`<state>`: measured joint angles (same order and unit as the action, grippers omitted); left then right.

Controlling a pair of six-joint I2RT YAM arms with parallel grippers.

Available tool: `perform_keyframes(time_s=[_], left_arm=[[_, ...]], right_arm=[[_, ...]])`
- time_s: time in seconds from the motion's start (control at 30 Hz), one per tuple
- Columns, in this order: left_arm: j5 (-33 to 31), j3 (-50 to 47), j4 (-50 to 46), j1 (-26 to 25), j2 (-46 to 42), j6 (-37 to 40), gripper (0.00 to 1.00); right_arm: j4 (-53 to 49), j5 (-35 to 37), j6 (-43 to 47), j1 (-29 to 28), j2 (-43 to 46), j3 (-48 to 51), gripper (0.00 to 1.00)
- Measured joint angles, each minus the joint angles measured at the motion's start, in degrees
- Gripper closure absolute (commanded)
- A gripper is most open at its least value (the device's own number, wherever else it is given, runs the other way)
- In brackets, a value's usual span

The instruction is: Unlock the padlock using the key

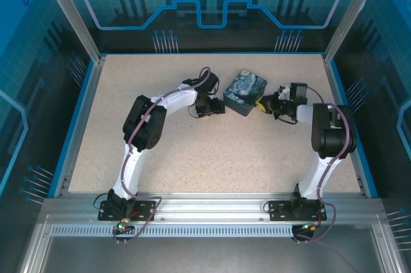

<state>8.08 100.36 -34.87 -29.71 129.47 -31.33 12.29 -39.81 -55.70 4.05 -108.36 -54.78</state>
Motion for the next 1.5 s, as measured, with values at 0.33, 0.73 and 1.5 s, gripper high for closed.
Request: perform_keyframes(time_s=[0.33,0.73,1.5], left_arm=[[-0.74,-0.02,-0.42,0.22,-0.2,0.22,0.35],[-0.76,-1.25,-2.73,1.36,-4.68,-0.24,0.3],[-2.93,13.77,-6.51,-3.45,1.79,0.02,0.29]], right_arm=[[-13.86,0.35,9.51,-0.94,0.92,-0.94,1.0],[-19.85,0.9,15.1,-4.37,5.53,3.34,1.0],[-17.29,1.42,15.04,-3.96,5.22,5.25,1.0]])
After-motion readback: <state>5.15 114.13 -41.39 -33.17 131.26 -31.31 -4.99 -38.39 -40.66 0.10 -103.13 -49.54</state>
